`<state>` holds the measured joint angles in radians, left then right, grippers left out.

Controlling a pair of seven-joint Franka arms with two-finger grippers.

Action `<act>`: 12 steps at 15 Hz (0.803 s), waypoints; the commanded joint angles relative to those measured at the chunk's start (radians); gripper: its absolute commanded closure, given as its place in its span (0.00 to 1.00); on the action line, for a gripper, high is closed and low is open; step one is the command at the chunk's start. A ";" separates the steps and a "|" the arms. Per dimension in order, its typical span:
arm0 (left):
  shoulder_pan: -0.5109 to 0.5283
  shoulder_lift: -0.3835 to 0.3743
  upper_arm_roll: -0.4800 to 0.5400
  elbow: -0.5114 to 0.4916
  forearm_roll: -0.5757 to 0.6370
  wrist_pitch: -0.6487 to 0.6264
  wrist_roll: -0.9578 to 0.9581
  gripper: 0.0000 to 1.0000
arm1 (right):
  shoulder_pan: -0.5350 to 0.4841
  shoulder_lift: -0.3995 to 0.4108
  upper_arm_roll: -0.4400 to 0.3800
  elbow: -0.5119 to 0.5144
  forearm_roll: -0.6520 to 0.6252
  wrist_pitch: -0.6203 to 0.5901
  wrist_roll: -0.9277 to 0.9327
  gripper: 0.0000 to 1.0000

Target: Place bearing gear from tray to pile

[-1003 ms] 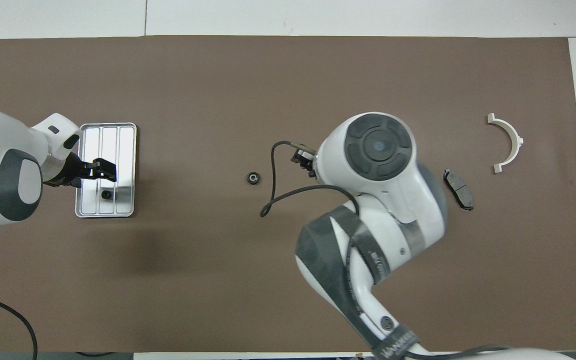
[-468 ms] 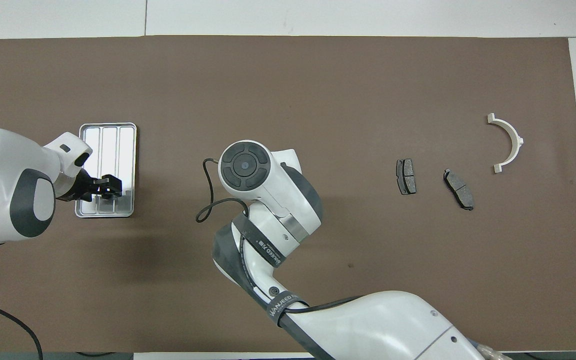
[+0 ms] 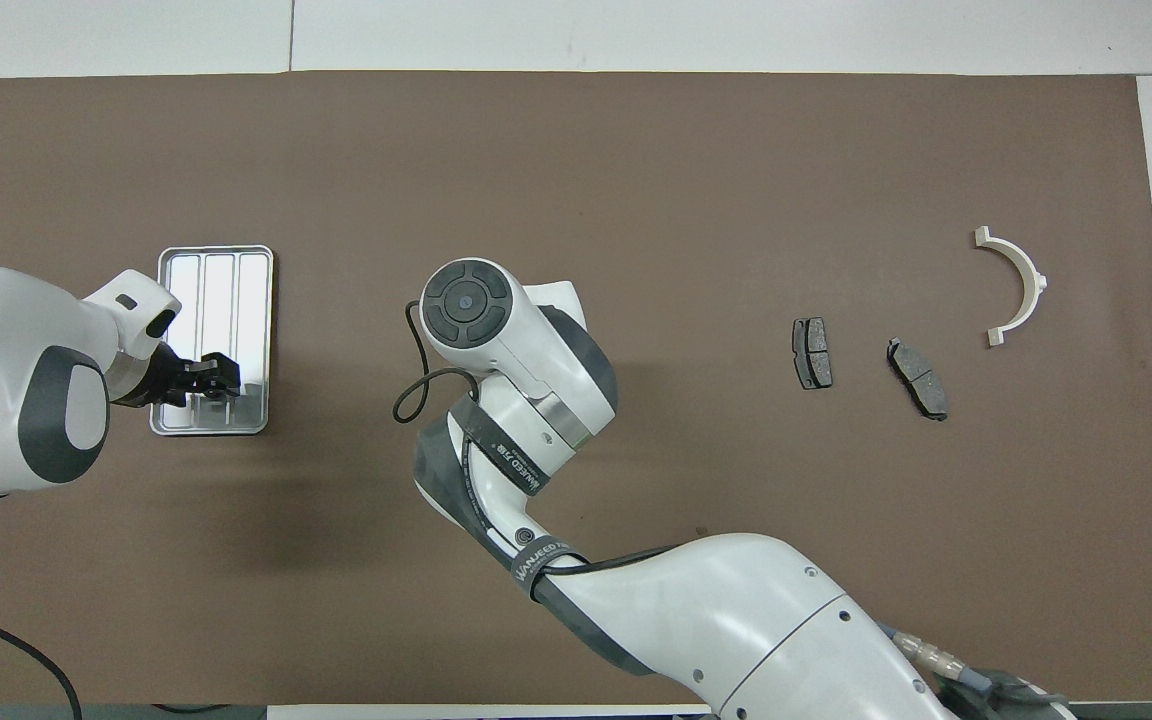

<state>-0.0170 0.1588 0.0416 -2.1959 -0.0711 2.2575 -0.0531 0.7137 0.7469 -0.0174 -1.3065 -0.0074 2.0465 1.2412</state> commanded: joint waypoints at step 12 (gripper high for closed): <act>0.006 -0.013 -0.006 -0.065 0.005 0.089 -0.027 0.42 | 0.024 0.037 0.005 0.015 -0.017 0.040 0.008 0.06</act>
<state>-0.0170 0.1592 0.0413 -2.2220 -0.0711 2.3002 -0.0602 0.7348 0.7693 -0.0126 -1.2979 -0.0079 2.0648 1.2411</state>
